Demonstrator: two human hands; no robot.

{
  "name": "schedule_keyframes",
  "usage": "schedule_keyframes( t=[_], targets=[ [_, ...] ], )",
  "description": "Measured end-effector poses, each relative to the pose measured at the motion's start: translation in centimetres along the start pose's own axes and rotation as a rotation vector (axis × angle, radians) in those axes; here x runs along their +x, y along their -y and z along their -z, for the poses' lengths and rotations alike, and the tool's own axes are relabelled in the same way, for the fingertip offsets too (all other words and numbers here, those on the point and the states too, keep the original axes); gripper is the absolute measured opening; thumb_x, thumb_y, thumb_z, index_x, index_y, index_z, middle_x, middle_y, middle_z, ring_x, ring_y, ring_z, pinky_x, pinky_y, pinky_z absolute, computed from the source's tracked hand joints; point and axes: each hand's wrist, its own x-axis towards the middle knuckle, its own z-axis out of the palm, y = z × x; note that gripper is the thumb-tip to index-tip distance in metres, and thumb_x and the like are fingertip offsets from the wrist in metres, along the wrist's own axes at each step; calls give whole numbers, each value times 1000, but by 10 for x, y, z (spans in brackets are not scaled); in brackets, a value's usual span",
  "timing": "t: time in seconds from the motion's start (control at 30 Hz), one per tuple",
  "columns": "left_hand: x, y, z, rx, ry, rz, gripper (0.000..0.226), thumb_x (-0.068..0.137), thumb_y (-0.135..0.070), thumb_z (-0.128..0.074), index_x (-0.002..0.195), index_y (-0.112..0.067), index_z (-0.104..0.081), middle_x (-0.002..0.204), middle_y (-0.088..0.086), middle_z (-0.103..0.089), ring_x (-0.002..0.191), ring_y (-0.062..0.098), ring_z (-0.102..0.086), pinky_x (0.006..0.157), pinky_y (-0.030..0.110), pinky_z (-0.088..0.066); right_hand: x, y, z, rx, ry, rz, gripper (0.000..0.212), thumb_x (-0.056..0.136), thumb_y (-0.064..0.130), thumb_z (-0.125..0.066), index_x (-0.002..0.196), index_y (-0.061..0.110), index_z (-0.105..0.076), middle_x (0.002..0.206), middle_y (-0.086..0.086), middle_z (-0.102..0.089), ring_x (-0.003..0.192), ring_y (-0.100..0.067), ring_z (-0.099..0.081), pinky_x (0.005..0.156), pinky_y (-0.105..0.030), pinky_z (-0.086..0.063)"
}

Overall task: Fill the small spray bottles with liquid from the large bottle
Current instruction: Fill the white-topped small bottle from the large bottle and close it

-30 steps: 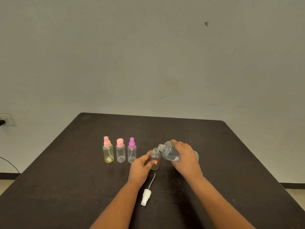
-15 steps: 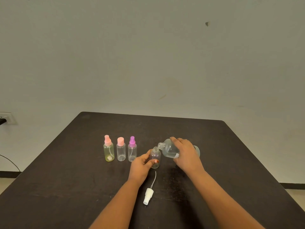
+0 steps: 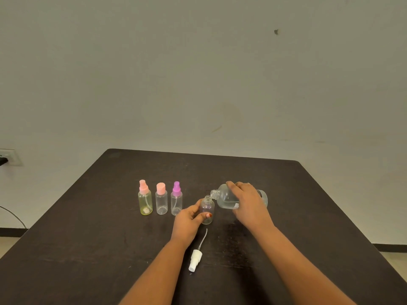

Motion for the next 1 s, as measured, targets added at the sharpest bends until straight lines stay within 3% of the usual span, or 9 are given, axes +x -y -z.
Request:
schedule_keyframes(
  t=[0.17,0.33,0.47,0.6,0.87,1.0],
  targets=[
    [0,1,0,-13,-2,7,49,86,-11,-63,133,-16,-49,110,-16,-60,112,2,-55,95,13,-39,0,-1,0,-17,-6,10,66,84,7,-61,141,25,-34,131,0,-50,123,-19,-39,106,-31,-31],
    [1,2,0,-13,4,6,46,86,-11,-63,131,-16,-52,104,-21,-60,97,-10,-55,84,5,-42,1,0,2,-30,-11,18,66,85,6,-59,142,25,-33,133,0,-49,125,-19,-38,109,-30,-28],
    [1,2,0,-14,3,6,46,86,-12,-63,130,-16,-52,108,-20,-60,109,-2,-55,92,10,-40,1,-1,1,-28,-17,30,66,83,5,-58,142,23,-34,129,0,-51,122,-19,-40,108,-30,-28],
    [1,2,-1,-14,6,-8,42,86,-9,-62,126,-17,-55,98,-28,-59,91,-16,-53,76,-1,-40,1,-2,1,-36,-16,41,65,83,4,-58,141,22,-36,127,-2,-52,120,-21,-41,110,-31,-25],
    [2,3,-1,-42,-3,-6,45,85,-9,-64,128,-15,-54,101,-25,-60,108,-1,-56,78,0,-41,2,-2,0,-48,-14,40,65,83,5,-58,142,23,-35,131,-2,-51,123,-21,-41,111,-32,-24],
    [3,4,0,-41,-6,-7,45,85,-9,-65,128,-14,-54,108,-23,-58,108,-3,-54,80,1,-41,2,-3,0,-44,-7,35,65,84,6,-59,142,23,-34,133,-3,-50,124,-21,-40,111,-32,-25]
  ],
)
